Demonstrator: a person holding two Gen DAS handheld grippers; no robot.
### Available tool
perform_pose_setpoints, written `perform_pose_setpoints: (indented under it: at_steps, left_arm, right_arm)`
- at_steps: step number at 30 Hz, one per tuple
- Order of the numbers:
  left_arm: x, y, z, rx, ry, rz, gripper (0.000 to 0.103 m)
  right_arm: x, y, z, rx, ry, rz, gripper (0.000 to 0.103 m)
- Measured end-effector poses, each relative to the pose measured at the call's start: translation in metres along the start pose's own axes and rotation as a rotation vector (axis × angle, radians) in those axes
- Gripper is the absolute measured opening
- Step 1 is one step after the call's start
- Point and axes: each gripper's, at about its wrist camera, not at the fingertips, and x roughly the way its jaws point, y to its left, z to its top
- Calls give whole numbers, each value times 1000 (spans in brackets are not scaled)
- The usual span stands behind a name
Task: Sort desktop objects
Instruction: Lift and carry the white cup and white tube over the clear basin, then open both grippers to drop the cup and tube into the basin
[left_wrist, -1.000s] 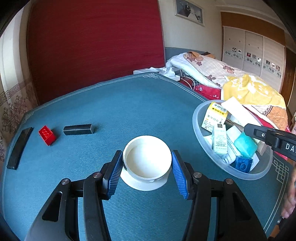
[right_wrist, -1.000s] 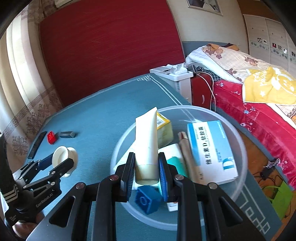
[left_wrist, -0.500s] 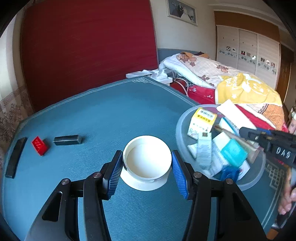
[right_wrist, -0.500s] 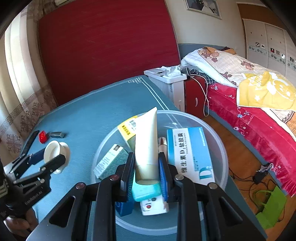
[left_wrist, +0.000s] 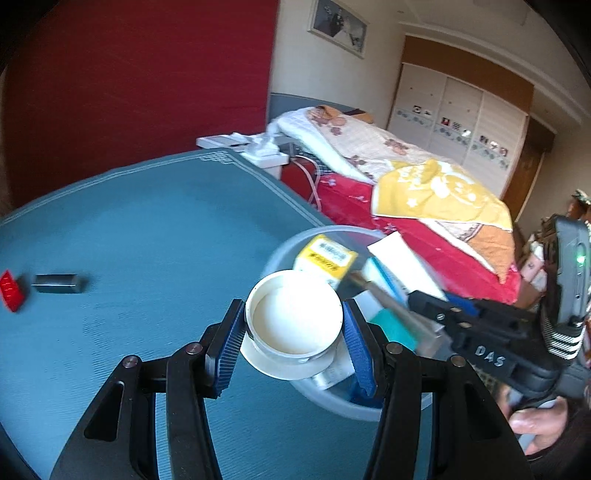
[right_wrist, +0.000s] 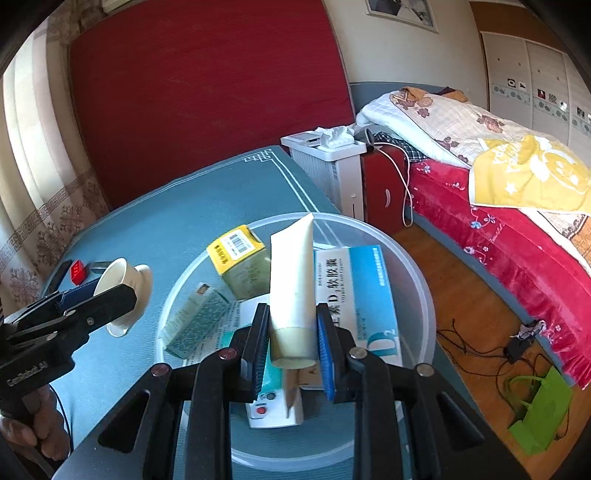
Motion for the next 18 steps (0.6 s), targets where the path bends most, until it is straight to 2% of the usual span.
perform_pose_setpoints:
  at_steps: [8, 11, 13, 18]
  left_arm:
    - [21, -19, 6, 27, 36, -96, 56]
    - [23, -17, 5, 25, 37, -124, 70]
    - [21, -17, 4, 27, 22, -125, 73]
    - [21, -10, 4, 15, 19, -112, 73]
  right_arm:
    - [2, -6, 1, 13, 5, -11, 28]
    - [3, -7, 2, 13, 5, -17, 29]
    - [5, -8, 2, 17, 7, -16, 29]
    - [5, -11, 3, 22, 3, -21, 29]
